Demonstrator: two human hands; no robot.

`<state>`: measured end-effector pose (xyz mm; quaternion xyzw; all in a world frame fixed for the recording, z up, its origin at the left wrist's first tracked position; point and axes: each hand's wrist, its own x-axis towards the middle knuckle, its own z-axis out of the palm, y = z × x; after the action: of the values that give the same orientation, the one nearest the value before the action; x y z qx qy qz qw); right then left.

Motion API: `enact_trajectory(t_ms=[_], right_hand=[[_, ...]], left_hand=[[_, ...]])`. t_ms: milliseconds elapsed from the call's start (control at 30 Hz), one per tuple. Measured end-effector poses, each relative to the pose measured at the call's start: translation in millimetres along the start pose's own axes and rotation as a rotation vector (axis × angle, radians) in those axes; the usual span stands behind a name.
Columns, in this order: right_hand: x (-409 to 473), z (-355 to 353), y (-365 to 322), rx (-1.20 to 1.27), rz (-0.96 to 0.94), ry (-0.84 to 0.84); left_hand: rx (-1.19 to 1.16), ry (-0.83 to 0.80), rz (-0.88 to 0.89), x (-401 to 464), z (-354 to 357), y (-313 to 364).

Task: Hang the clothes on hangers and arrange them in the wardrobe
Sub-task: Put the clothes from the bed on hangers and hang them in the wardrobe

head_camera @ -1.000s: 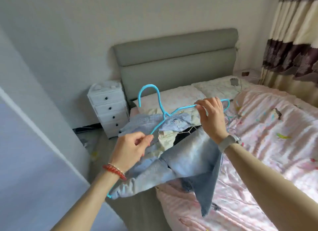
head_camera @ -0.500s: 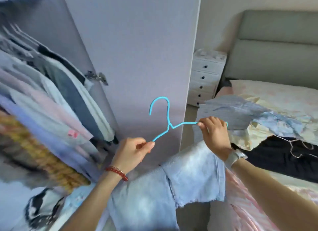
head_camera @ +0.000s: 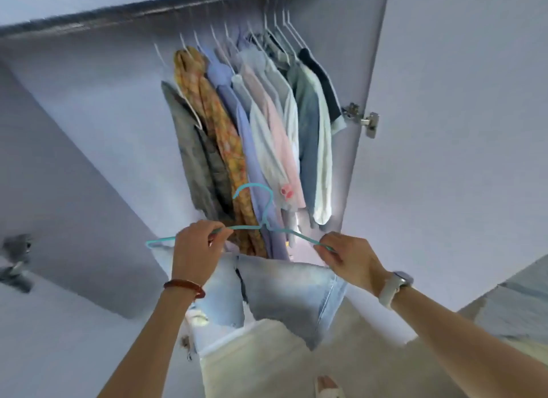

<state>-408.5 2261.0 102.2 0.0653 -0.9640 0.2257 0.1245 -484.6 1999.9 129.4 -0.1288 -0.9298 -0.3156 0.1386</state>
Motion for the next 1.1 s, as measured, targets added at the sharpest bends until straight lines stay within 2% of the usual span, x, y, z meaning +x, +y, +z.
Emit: enact_trajectory(t_ms=[133, 233, 367, 433, 600, 700, 800, 967, 1100], right_hand=[[69, -2, -38, -0.036, -0.284, -0.055], [116, 4, -61, 0.033, -0.424, 0.033], [161, 22, -86, 0.213, -0.385, -0.028], [179, 29, -98, 0.226, -0.322, -0.066], [232, 31, -136, 0.256, -0.330, -0.008], [263, 30, -164, 0.300, -0.295, 0.056], [293, 32, -188, 0.315, -0.230, 0.128], [347, 38, -210, 0.295, -0.109, 0.249], [381, 52, -217, 0.253, 0.047, 0.267]], left_hand=[[0.167, 0.232, -0.119, 29, -31, -30], [0.288, 0.290, -0.280, 54, -46, -43], [0.234, 0.370, -0.476, 74, -57, -43], [0.223, 0.489, -0.427, 82, -67, -36], [0.409, 0.816, -0.071, 110, -117, -13], [0.571, 0.933, 0.130, 135, -146, -6], [0.710, 0.918, 0.174, 165, -172, -6], [0.690, 0.768, 0.107, 195, -192, -34], [0.708, 0.812, 0.163, 203, -188, -49]])
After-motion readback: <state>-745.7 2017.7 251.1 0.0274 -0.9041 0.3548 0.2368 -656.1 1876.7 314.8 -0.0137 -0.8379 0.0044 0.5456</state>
